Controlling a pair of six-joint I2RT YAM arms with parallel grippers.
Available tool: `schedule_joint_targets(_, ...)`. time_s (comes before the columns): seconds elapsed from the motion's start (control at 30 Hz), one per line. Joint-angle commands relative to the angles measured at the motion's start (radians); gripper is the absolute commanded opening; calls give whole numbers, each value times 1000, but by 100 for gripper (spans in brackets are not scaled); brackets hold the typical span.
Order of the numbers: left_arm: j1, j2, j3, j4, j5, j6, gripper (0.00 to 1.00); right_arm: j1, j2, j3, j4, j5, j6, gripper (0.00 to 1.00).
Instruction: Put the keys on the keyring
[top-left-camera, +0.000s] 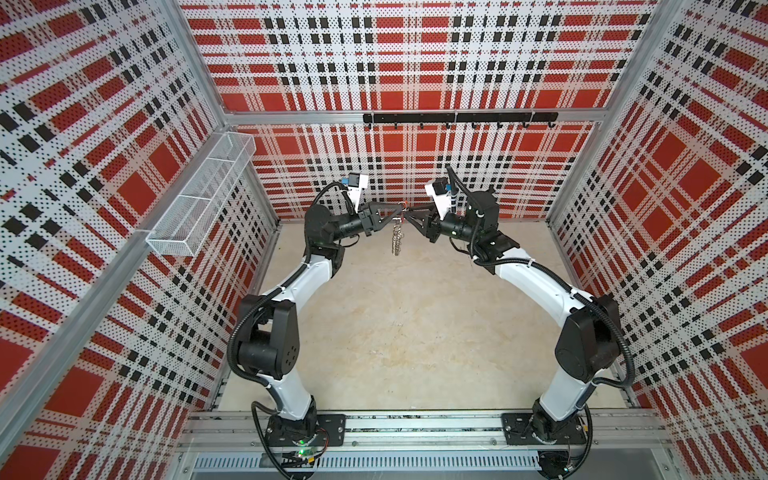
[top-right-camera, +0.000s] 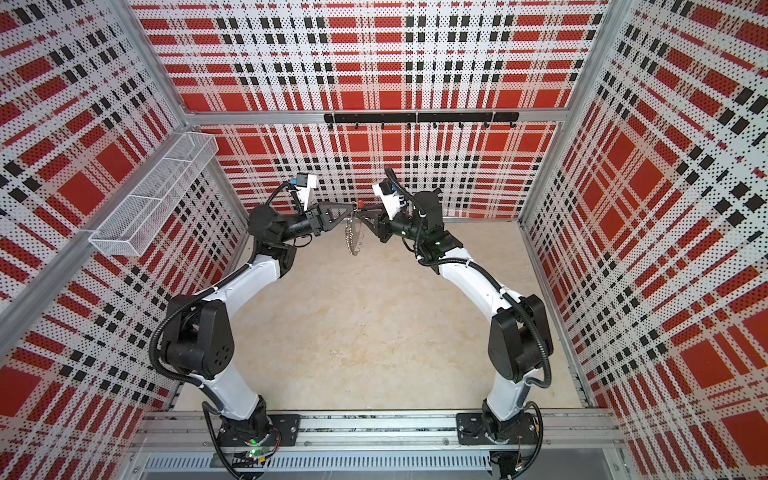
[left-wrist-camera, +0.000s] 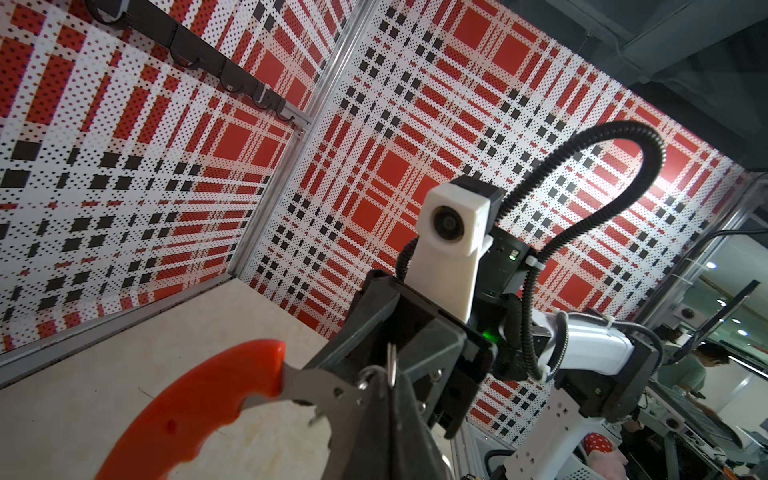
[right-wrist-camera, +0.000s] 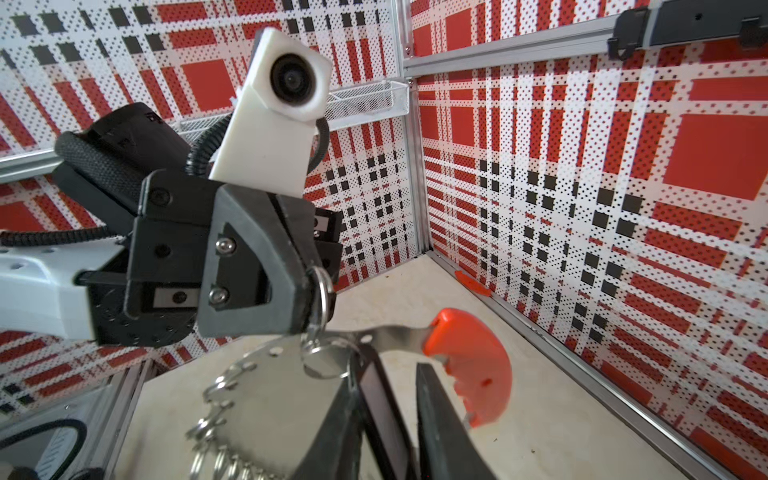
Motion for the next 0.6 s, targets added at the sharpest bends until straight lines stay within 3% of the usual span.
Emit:
schedule_joint_targets(0.0, 0, 38, -8, 359, -7, -249, 0, 15, 10, 26, 17, -16, -6, 20)
schedule_joint_targets(0.13, 3, 72, 10, 468, -15, -335, 0, 22, 13, 37, 10, -18, -7, 14)
schedule_joint_targets(0.4, 23, 67, -2, 454, -21, -308, 0, 25, -7, 32, -15, 11, -33, 7)
schedule_joint_targets(0.57, 31, 36, -26, 344, -21, -205, 0, 8, -28, 33, -39, 43, -62, 4)
